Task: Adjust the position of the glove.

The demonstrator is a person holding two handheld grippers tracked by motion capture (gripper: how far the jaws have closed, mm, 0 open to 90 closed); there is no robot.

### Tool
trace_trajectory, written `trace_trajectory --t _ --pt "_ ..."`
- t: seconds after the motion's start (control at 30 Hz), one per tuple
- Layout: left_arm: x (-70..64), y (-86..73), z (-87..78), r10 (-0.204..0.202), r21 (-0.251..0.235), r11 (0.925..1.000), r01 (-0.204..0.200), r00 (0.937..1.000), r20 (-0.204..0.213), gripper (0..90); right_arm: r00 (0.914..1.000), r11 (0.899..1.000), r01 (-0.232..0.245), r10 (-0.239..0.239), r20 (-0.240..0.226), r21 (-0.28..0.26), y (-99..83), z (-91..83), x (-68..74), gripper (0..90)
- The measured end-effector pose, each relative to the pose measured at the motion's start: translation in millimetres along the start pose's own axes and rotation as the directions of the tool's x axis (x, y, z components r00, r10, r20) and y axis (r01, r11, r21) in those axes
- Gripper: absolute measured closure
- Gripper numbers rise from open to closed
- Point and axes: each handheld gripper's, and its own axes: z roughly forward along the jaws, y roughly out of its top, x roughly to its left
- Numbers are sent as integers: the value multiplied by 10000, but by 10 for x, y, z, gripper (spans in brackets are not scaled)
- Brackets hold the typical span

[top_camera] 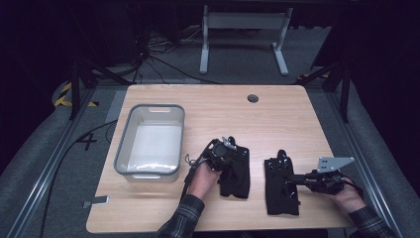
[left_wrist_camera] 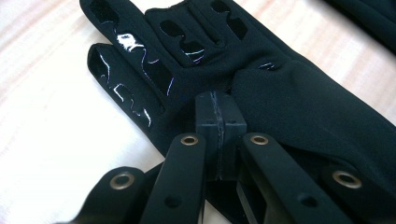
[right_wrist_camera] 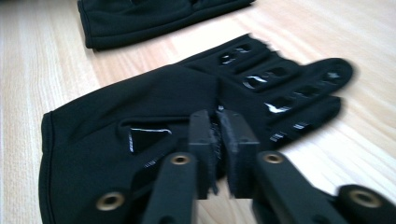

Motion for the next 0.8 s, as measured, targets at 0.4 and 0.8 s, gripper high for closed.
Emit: trace_trajectory --t 0.4,0.8 --pt "-157 -93 -55 13 55 10000 -12 9998 -201 900 9998 9979 196 -189 -114 622 59 242 0 900" --pt "-265 -115 -55 -185 23 9998 185 9998 -34 899 9990 9970 370 -387 242 676 187 382 19 900"
